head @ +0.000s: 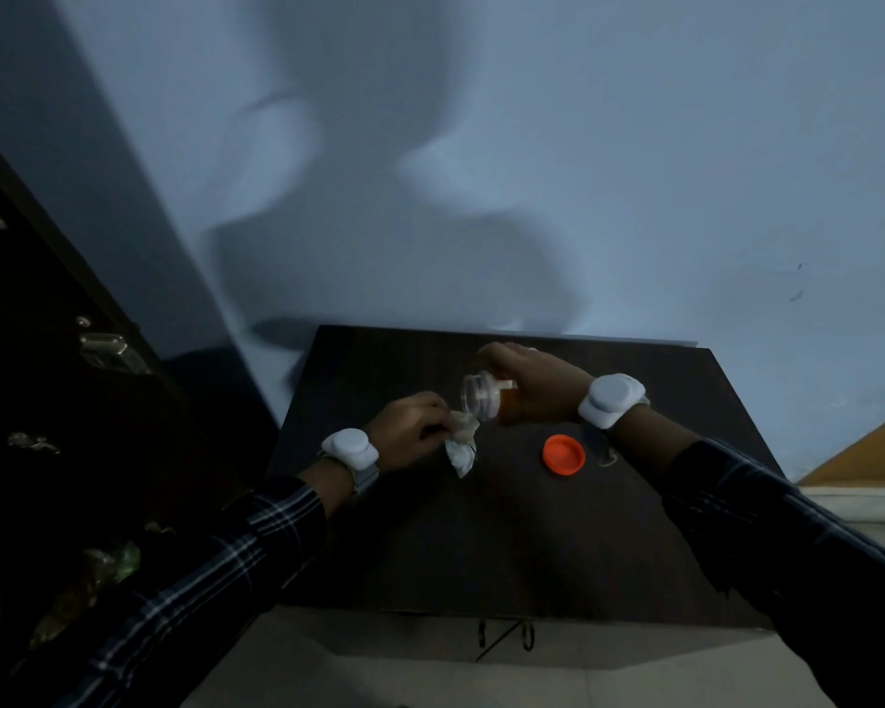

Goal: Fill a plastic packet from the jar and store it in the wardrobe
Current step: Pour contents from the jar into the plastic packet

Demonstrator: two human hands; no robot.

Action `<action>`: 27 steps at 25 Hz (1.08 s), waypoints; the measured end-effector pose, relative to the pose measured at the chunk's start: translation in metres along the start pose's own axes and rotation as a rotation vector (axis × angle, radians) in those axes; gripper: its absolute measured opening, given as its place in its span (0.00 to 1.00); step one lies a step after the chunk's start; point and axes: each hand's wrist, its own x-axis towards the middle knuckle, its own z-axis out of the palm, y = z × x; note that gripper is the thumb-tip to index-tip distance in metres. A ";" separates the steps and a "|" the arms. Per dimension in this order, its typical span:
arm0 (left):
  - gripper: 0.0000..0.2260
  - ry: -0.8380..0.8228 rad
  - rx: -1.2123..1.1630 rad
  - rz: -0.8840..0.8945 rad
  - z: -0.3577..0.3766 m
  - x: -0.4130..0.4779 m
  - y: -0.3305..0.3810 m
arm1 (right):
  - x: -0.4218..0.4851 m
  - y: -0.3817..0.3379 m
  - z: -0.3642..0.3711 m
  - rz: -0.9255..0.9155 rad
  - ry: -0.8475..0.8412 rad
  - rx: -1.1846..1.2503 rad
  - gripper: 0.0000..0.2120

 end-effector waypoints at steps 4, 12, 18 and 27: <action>0.06 -0.004 0.003 -0.056 0.003 0.004 -0.001 | -0.035 0.019 0.039 0.177 0.142 0.500 0.34; 0.12 -0.049 0.028 -0.194 0.016 0.027 0.015 | -0.061 0.035 0.078 0.359 0.177 0.525 0.39; 0.43 -0.280 0.213 -0.323 0.035 0.048 0.022 | -0.064 0.060 0.074 0.381 -0.227 -0.230 0.39; 0.29 -0.136 -0.261 -0.473 0.067 0.068 0.025 | -0.062 0.052 0.031 0.199 0.455 0.321 0.14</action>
